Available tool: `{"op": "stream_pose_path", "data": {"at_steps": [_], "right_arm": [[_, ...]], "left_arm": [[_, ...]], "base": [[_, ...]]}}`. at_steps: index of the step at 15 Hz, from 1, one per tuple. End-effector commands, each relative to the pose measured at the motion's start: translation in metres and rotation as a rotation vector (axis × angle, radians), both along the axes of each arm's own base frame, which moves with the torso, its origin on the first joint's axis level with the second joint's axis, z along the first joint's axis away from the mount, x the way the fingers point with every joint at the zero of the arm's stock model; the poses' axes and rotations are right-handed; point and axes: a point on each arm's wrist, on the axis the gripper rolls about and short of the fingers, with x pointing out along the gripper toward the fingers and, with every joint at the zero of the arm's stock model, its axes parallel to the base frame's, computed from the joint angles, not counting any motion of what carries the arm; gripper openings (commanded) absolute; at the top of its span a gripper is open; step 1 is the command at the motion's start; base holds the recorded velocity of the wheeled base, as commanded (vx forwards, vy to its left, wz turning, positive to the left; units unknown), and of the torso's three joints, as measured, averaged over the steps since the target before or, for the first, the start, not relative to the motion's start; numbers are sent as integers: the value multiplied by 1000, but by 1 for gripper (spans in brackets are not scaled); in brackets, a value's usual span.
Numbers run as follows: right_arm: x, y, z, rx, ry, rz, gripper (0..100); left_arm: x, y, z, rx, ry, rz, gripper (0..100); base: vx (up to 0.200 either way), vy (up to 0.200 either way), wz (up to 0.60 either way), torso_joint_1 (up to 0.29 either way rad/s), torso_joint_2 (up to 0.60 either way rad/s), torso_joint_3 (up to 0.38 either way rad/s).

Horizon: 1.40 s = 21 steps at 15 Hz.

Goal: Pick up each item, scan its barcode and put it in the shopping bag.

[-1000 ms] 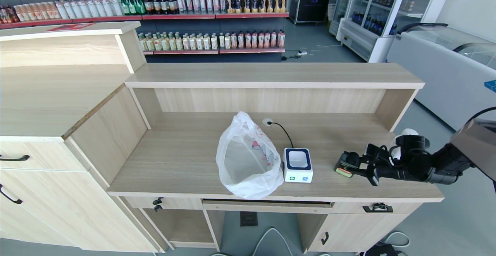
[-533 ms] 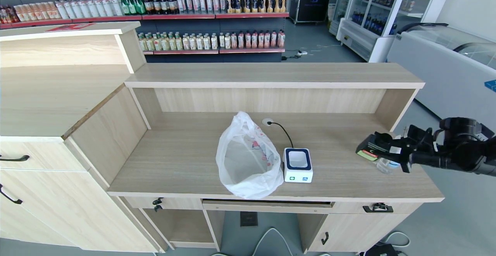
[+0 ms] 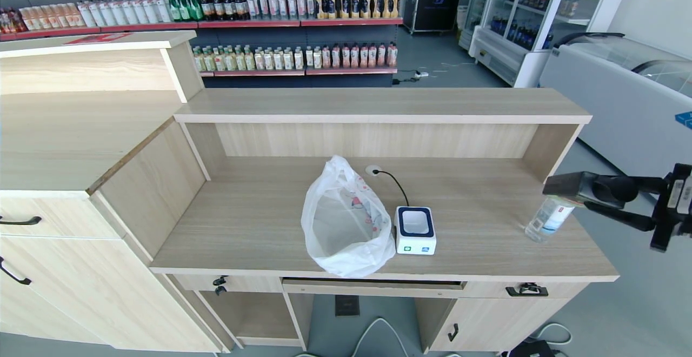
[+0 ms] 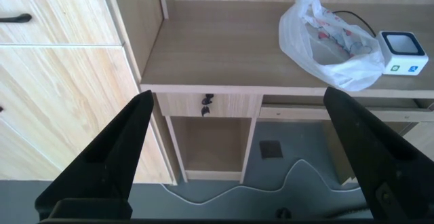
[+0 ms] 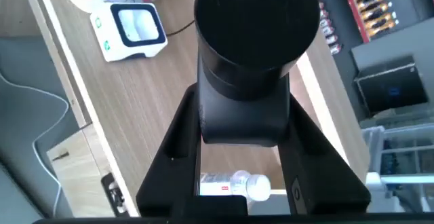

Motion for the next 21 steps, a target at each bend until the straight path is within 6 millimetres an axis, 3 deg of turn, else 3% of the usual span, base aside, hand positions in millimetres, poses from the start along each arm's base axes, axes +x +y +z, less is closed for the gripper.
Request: {"op": "stream_pose_path", "data": {"at_steps": [1,4,6,9,11,14,21], "right_arm": [[-60,53,-1,-158,-174,198,0],[-66,69,-11,-313,-224,322,0],[-67,82,-9,-429,-360,443,0],[-64,95,17,-554,-674,498,0],[-60,109,36,-572,-927,505,0],[-56,128,33,-542,-1035,570,0],[-83,159,62,-486,-1495,619,0]], "left_arm": [[0,0,0,0,1,0,100],[0,0,0,0,1,0,100],[0,0,0,0,1,0,100],[0,0,0,0,1,0,100],[0,0,0,0,1,0,100],[0,0,0,0,1,0,100],[0,0,0,0,1,0,100]], "base": [[0,0,0,0,0,0],[0,0,0,0,0,0],[0,0,0,0,0,0],[0,0,0,0,0,0],[0,0,0,0,0,0],[0,0,0,0,0,0],[0,0,0,0,0,0]]}}
